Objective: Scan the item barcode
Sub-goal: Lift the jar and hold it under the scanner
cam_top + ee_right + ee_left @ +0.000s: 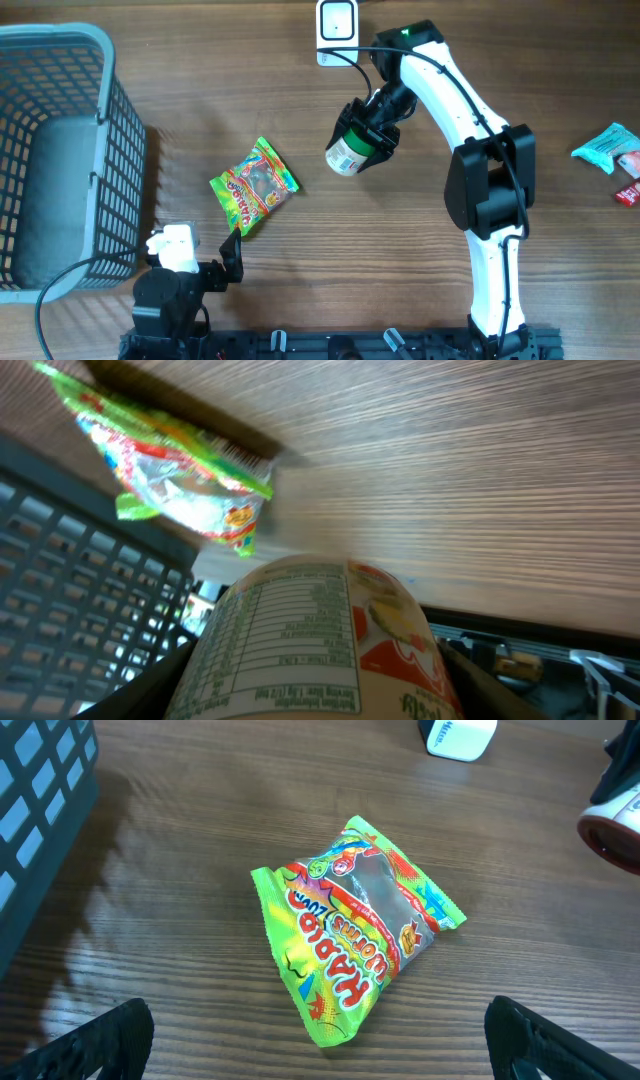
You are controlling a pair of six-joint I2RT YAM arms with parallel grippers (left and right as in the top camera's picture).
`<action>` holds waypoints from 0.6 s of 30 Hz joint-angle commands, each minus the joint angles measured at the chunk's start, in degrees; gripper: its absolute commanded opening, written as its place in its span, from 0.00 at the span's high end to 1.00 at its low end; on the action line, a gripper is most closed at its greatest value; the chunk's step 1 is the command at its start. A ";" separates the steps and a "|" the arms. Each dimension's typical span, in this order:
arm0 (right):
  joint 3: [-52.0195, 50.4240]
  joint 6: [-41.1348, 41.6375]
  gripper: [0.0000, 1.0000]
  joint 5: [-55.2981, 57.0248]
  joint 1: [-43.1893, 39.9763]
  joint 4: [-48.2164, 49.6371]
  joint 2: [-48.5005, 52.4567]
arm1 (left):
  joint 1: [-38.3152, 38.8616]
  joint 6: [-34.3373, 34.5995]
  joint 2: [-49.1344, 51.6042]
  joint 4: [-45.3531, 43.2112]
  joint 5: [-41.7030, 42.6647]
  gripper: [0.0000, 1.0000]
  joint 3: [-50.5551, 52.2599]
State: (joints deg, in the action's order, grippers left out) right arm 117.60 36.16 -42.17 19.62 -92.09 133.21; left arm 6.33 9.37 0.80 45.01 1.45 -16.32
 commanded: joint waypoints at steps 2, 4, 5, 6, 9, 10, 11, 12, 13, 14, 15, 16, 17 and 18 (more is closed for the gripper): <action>1.18 -7.48 0.49 -18.73 0.24 -0.17 -3.39 | 0.33 0.31 -0.44 -0.13 0.44 0.00 0.26; 1.62 -8.33 0.50 -22.62 0.46 -0.07 -8.46 | 0.33 0.31 -0.44 -0.13 0.46 0.00 0.26; 2.32 -8.35 0.50 -22.60 0.44 0.17 -11.61 | 0.33 0.31 -0.44 -0.13 0.44 0.00 0.26; 3.15 -8.26 0.50 -22.29 0.44 0.63 -14.67 | 0.33 0.31 -0.44 -0.13 0.46 0.00 0.26; 4.11 -2.23 0.51 -6.19 0.46 9.60 -29.75 | 0.31 0.31 -0.44 -0.13 0.44 0.00 0.26; 4.11 -1.27 0.51 0.74 0.46 12.02 -32.98 | 0.33 0.31 -0.44 -0.13 0.44 0.00 0.26; 4.11 -1.27 0.51 11.61 0.46 15.39 -37.20 | 0.31 0.31 -0.44 -0.13 0.44 0.00 0.26; 4.09 -1.49 0.51 21.20 0.81 17.81 -40.46 | 0.31 0.31 -0.44 -0.13 0.46 0.00 0.26; 3.96 -1.46 0.51 31.21 1.49 19.93 -43.21 | 0.31 0.31 -0.44 -0.13 0.46 0.00 0.26; 3.87 -1.46 0.54 41.83 2.80 22.69 -45.48 | 0.31 0.31 -0.44 -0.13 0.46 0.00 0.26; 3.82 -1.51 0.56 44.74 3.48 24.00 -45.57 | 0.31 0.31 -0.44 -0.11 0.46 0.00 0.26; 3.21 -1.51 0.57 46.66 4.13 26.12 -44.87 | 0.31 0.31 -0.44 -0.11 0.46 0.00 0.26; 1.75 -1.68 0.57 47.47 4.46 28.70 -43.98 | 0.33 0.31 -0.44 -0.13 0.44 0.00 0.26; -0.87 -1.75 0.57 48.83 4.59 32.98 -42.49 | 0.33 0.31 -0.44 -0.13 0.46 0.00 0.26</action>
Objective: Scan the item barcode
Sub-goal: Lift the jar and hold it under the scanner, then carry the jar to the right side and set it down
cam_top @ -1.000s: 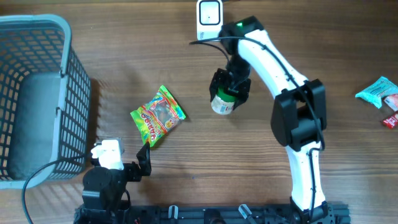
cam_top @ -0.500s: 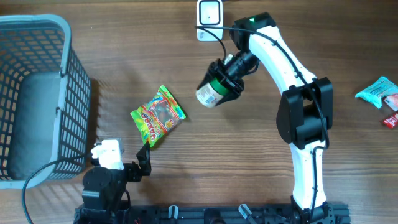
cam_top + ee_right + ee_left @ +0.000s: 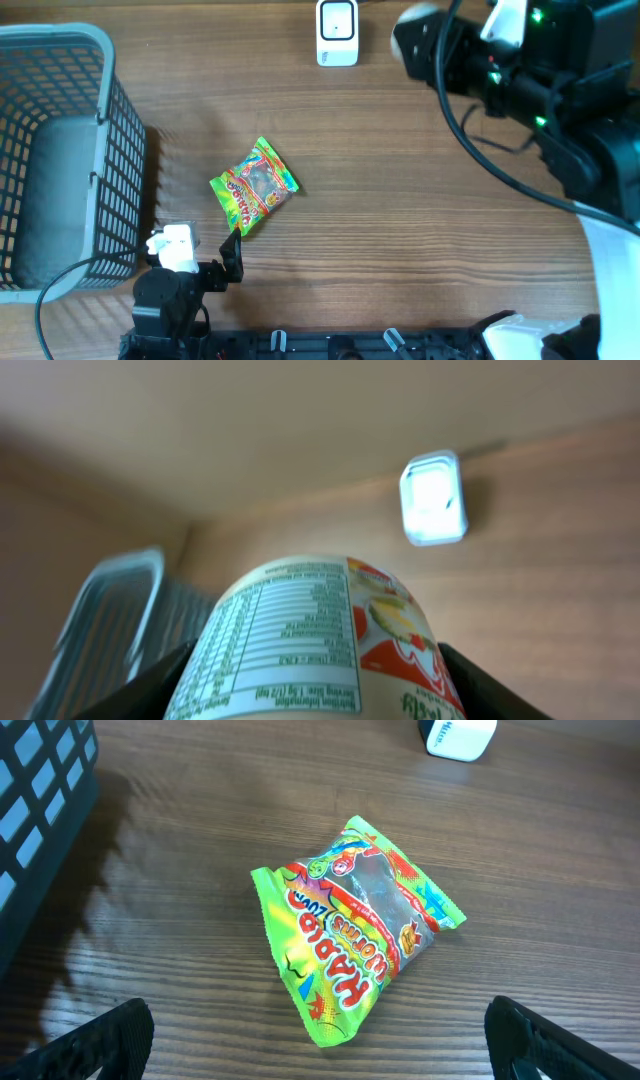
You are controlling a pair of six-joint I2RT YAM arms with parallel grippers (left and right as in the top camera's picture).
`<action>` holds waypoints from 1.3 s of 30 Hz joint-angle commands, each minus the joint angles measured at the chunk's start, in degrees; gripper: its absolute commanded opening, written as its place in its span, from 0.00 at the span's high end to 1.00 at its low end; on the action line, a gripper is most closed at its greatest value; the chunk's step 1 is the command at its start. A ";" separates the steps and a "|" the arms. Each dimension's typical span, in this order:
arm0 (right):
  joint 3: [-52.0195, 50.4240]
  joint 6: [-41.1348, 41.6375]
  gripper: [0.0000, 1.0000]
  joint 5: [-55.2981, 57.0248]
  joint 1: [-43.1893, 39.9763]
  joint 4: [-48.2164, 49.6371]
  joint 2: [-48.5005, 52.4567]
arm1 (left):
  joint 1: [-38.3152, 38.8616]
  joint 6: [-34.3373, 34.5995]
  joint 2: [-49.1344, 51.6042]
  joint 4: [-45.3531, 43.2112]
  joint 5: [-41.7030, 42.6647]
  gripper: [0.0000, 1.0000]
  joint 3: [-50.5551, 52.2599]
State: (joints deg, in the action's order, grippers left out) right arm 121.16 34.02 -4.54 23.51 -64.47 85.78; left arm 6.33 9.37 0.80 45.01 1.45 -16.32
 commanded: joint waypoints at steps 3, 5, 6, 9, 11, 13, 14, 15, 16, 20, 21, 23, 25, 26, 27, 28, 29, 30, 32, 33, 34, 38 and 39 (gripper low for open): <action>-11.67 -6.38 0.57 12.31 0.70 21.49 11.10 | 0.33 0.31 -0.44 -0.13 0.44 0.00 0.26; -12.90 -8.61 0.54 12.33 0.70 27.65 15.69 | 0.31 0.31 -0.44 -0.13 0.46 0.00 0.26; -12.90 -9.18 0.52 13.09 0.70 31.04 19.04 | 0.31 0.31 -0.44 -0.13 0.44 0.00 0.26; -12.90 -10.27 0.51 18.40 0.70 40.39 26.71 | 0.33 0.31 -0.44 -0.13 0.46 0.00 0.26; -12.90 -13.79 0.51 18.71 0.72 48.92 32.02 | 0.31 0.31 -0.44 -0.13 0.46 0.00 0.26; -12.90 -15.78 0.52 18.71 0.92 55.49 36.35 | 0.33 0.31 -0.44 -0.13 0.46 0.00 0.26; -12.90 -16.39 0.52 18.84 1.05 58.58 38.27 | 0.31 0.31 -0.44 -0.11 0.46 0.00 0.26; -12.90 -17.59 0.52 18.73 1.09 62.12 40.48 | 0.33 0.31 -0.44 -0.13 0.46 0.00 0.26; -12.90 -18.47 0.51 18.75 1.09 65.75 42.25 | 0.33 0.31 -0.44 -0.13 0.46 0.00 0.26; -12.90 -22.49 0.51 18.97 1.09 74.75 46.80 | 0.33 0.31 -0.44 -0.13 0.44 0.00 0.26; -12.90 -23.41 0.50 18.95 1.07 75.63 47.28 | 0.33 0.31 -0.44 -0.13 0.46 0.00 0.26; -12.90 -23.65 0.48 19.21 1.07 76.94 49.00 | 0.31 0.31 -0.44 -0.11 0.44 0.00 0.26; -12.90 -24.72 0.48 19.17 1.09 77.79 50.64 | 0.31 0.31 -0.44 -0.13 0.46 0.00 0.26; -12.90 -24.98 0.48 19.17 1.09 78.44 51.41 | 0.31 0.31 -0.44 -0.13 0.46 0.00 0.26; -12.90 -25.03 0.48 19.15 1.09 78.93 51.49 | 0.33 0.31 -0.44 -0.13 0.44 0.00 0.26; -12.87 -25.14 0.48 19.17 1.09 79.73 51.49 | 0.31 0.31 -0.44 -0.13 0.44 0.00 0.26; -12.85 -26.21 0.48 19.12 1.09 81.05 51.43 | 0.33 0.31 -0.44 -0.13 0.44 0.00 0.26; -12.85 -28.20 0.48 19.15 1.20 81.92 51.04 | 0.33 0.31 -0.44 -0.13 0.46 0.00 0.26; -12.85 -28.72 0.49 19.17 1.60 81.11 49.77 | 0.31 0.31 -0.44 -0.13 0.44 0.00 0.26; -12.85 -28.74 0.49 19.19 1.73 80.19 48.50 | 0.33 0.31 -0.44 -0.13 0.46 0.00 0.26; -12.85 -28.72 0.48 19.19 1.77 78.90 46.45 | 0.31 0.31 -0.44 -0.13 0.44 0.00 0.26; -12.85 -28.68 0.48 31.28 -2.54 60.43 33.14 | 0.33 0.31 -0.44 -0.13 0.44 0.00 0.26; -12.85 -28.37 0.48 32.46 -5.16 55.04 31.04 | 0.31 0.31 -0.44 -0.13 0.44 0.00 0.26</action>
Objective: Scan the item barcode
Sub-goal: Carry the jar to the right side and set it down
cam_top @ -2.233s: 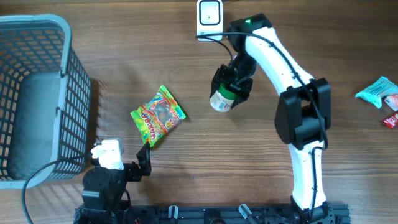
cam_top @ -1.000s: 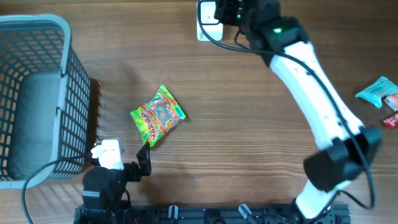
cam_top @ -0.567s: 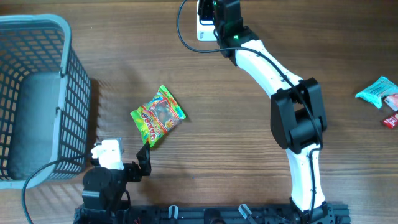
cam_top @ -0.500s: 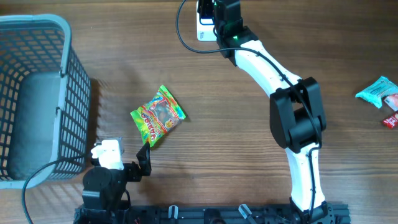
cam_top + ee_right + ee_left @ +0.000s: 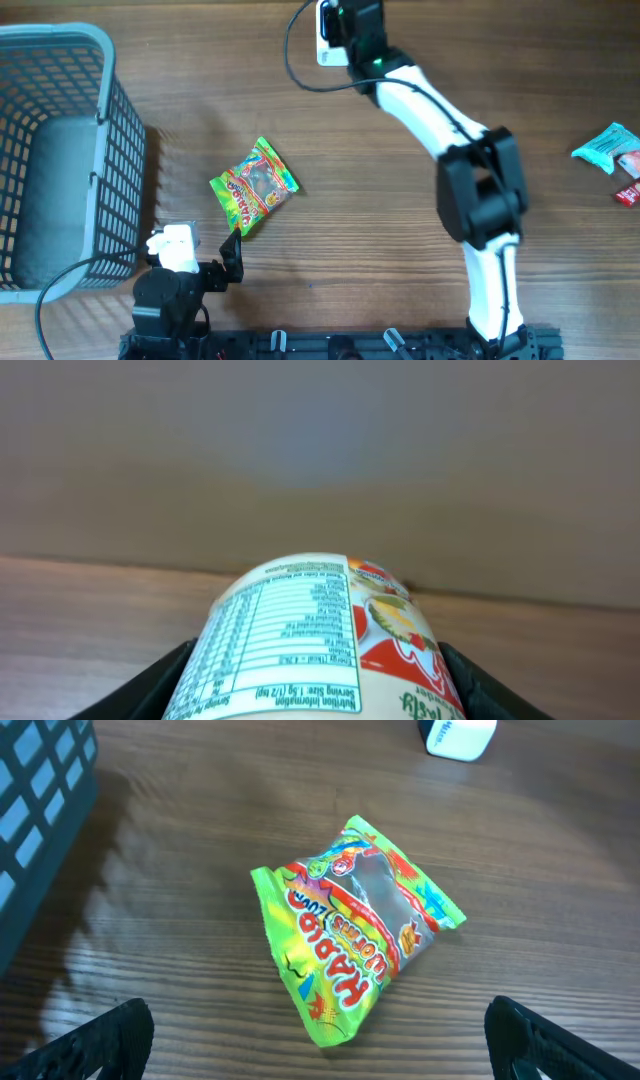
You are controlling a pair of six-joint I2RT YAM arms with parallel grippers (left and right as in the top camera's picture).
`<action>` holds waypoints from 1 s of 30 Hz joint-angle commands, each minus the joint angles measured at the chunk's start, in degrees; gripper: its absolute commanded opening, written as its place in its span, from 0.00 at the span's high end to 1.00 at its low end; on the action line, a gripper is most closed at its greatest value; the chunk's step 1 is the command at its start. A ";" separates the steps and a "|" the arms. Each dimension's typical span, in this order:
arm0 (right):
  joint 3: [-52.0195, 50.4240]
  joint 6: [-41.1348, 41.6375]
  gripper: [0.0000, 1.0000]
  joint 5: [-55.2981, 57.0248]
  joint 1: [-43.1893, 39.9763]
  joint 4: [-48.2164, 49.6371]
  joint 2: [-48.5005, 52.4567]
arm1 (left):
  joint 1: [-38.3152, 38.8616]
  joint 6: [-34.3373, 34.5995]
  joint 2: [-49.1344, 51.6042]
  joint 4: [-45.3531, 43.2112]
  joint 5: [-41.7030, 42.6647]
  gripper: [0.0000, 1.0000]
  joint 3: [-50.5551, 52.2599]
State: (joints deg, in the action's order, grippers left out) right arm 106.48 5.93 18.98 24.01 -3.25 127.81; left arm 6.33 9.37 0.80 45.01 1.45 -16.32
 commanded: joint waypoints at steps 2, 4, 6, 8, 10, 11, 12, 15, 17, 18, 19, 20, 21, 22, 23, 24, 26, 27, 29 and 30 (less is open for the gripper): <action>1.84 3.21 0.49 8.87 -10.10 -13.31 -12.83 | 0.33 0.31 -0.44 -0.13 0.44 0.00 0.26; 1.81 7.41 0.49 4.85 -17.59 -21.31 -13.27 | 0.33 0.31 -0.44 -0.13 0.46 0.00 0.26; 1.75 9.55 0.49 -1.62 -24.92 -26.32 -12.00 | 0.33 0.31 -0.44 -0.13 0.46 0.00 0.26; 1.75 9.68 0.49 -8.33 -31.82 -29.22 -9.94 | 0.31 0.31 -0.44 -0.13 0.46 0.00 0.26; 1.75 9.66 0.48 -10.47 -38.42 -31.36 -6.58 | 0.31 0.31 -0.44 -0.13 0.44 0.00 0.26; 1.75 9.35 0.48 -10.45 -40.98 -32.11 -4.90 | 0.33 0.31 -0.44 -0.13 0.46 0.00 0.26; 1.75 9.22 0.47 -10.49 -43.28 -33.16 -3.28 | 0.33 0.31 -0.44 -0.11 0.46 0.00 0.26; 1.75 9.14 0.46 -11.85 -49.18 -37.29 1.75 | 0.33 0.31 -0.44 -0.13 0.46 0.00 0.26; 1.75 9.09 0.46 -13.14 -52.17 -39.50 4.00 | 0.31 0.31 -0.44 -0.11 0.46 0.00 0.26; 1.75 9.07 0.44 -13.11 -53.37 -40.24 4.33 | 0.33 0.31 -0.44 -0.13 0.46 0.00 0.26; 1.75 9.07 0.43 -13.16 -54.36 -40.63 4.52 | 0.31 0.31 -0.44 -0.13 0.44 0.00 0.26; 1.77 9.05 0.35 -13.14 -55.36 -40.98 4.52 | 0.31 0.31 -0.44 -0.13 0.46 0.00 0.26; 1.81 8.94 0.15 -13.14 -56.13 -41.18 4.50 | 0.31 0.31 -0.44 -0.13 0.46 0.00 0.26; 2.08 8.00 0.08 -13.25 -56.74 -41.46 4.46 | 0.33 0.31 -0.44 -0.13 0.46 0.00 0.26; 2.69 7.10 0.00 -14.47 -57.29 -41.83 4.35 | 0.33 0.31 -0.44 -0.13 0.44 0.00 0.26; 3.50 7.13 0.00 -16.02 -57.55 -42.34 4.09 | 0.31 0.31 -0.44 -0.13 0.46 0.00 0.26; 6.62 7.80 0.00 -22.62 -57.75 -43.28 2.43 | 0.31 0.31 -0.44 -0.13 0.46 0.00 0.26; 8.46 8.35 0.00 -26.25 -57.57 -43.50 0.52 | 0.31 0.31 -0.44 -0.13 0.46 0.00 0.26; 11.08 11.63 0.00 -28.11 -56.54 -44.39 -4.17 | 0.33 0.31 -0.44 -0.13 0.46 0.00 0.26; 11.72 12.90 0.00 -28.11 -55.78 -44.68 -6.84 | 0.33 0.31 -0.44 -0.11 0.46 0.00 0.26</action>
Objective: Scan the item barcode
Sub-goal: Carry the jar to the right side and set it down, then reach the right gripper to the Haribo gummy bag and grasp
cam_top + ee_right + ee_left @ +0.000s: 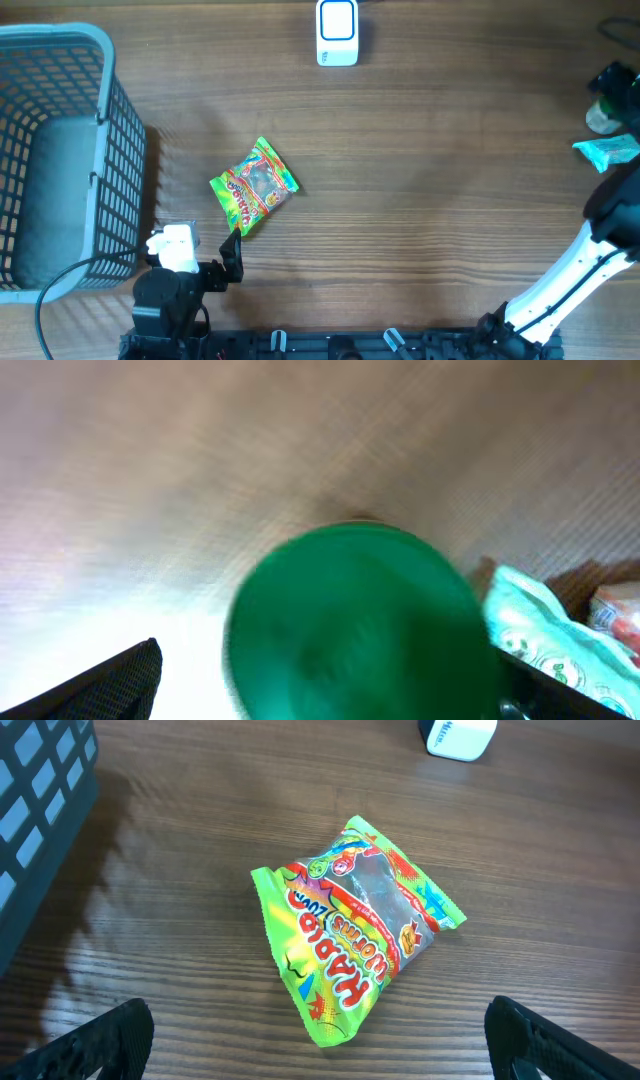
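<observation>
A yogurt cup with a green lid (pixel 360 625) stands on the table at the far right edge (pixel 600 116), blurred in the right wrist view. My right gripper (pixel 325 680) is above it with its fingers spread wider than the cup and a gap showing on the left side. The white barcode scanner (pixel 337 32) sits at the back middle of the table, also in the left wrist view (pixel 458 737). My left gripper (pixel 320 1035) rests open at the front left, with a green gummy-worm bag (pixel 355 925) lying ahead of it.
A grey mesh basket (pixel 60 150) stands at the left. A teal packet (pixel 612 150) lies next to the cup at the right edge, and shows in the right wrist view (pixel 545 630).
My right arm has moved from the scanner at the back middle to the far right edge. The cup, then held on its side in the gripper, now stands lid-up below the spread fingers.
My right gripper held the cup near the table's middle, label toward the camera. Then it held the cup higher with the scanner in view, then right at the scanner. Now the cup stands at the right edge by the teal packet. The left arm stayed still throughout.
</observation>
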You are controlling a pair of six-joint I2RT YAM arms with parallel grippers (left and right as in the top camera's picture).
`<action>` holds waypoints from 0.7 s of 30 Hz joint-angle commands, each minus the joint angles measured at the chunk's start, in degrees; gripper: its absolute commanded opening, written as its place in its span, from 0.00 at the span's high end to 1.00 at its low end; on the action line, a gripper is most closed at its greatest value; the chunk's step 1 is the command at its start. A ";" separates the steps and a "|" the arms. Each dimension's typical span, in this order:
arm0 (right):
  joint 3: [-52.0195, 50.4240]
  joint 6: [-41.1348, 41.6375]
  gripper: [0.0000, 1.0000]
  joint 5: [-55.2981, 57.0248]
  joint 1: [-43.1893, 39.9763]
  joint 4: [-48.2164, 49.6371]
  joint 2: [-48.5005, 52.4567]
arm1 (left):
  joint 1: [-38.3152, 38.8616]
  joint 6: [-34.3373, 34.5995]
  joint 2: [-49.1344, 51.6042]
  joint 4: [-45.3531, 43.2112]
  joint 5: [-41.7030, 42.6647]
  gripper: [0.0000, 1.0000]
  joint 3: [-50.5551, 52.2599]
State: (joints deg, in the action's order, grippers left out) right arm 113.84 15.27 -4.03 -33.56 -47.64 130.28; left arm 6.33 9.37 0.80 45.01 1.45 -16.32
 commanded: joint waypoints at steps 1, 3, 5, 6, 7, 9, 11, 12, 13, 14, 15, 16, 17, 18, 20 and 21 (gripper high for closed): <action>4.46 4.46 0.00 -5.38 3.50 -1.29 -13.70 | 0.31 0.31 -0.44 -0.13 0.46 0.00 0.26; 4.44 4.46 0.00 -10.34 8.66 -6.01 -20.96 | 0.31 0.31 -0.44 -0.13 0.44 0.00 0.26; 4.44 4.39 0.00 -17.99 16.02 -11.17 -24.35 | 0.33 0.31 -0.44 -0.13 0.46 0.00 0.26; 4.44 4.39 0.01 -21.31 20.72 -14.01 -24.55 | 0.31 0.31 -0.44 -0.13 0.44 0.00 0.26; 4.26 4.37 0.01 -22.77 24.48 -16.48 -24.28 | 0.33 0.31 -0.44 -0.13 0.46 0.00 0.26; 1.77 3.93 0.01 -23.04 34.56 -18.95 -23.21 | 0.31 0.31 -0.44 -0.13 0.46 0.00 0.26; -1.81 1.86 0.01 -23.02 42.71 -18.73 -21.88 | 0.31 0.31 -0.44 -0.13 0.46 0.00 0.26; -3.87 -0.44 0.00 -23.04 46.66 -18.18 -20.94 | 0.33 0.31 -0.44 -0.13 0.44 0.00 0.26; -5.81 -3.61 0.01 -23.04 50.53 -17.49 -19.85 | 0.31 0.31 -0.44 -0.13 0.46 0.00 0.26; -7.63 -6.27 0.00 -22.84 54.25 -16.48 -18.49 | 0.33 0.31 -0.44 -0.13 0.44 0.00 0.26; -8.85 -6.60 0.00 -22.25 57.79 -15.63 -16.87 | 0.33 0.31 -0.44 -0.13 0.46 0.00 0.26; -9.33 -5.62 0.01 -21.70 61.70 -14.47 -14.51 | 0.31 0.31 -0.44 -0.13 0.46 0.00 0.26; -9.33 -4.63 0.01 -21.70 65.18 -12.83 -11.93 | 0.33 0.31 -0.44 -0.13 0.44 0.00 0.26; -9.33 -4.55 0.00 -21.73 67.49 -11.19 -9.97 | 0.31 0.31 -0.44 -0.11 0.46 0.00 0.26; -9.33 -4.50 0.00 -20.11 71.36 -8.04 -6.56 | 0.31 0.31 -0.44 -0.11 0.46 0.00 0.26; -9.33 -4.35 0.00 -18.21 73.07 -6.23 -4.44 | 0.31 0.31 -0.44 -0.13 0.44 0.00 0.26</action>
State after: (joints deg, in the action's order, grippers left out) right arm 104.64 11.79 -25.28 36.16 -56.16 121.62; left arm 6.33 9.37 0.80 45.01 1.45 -16.32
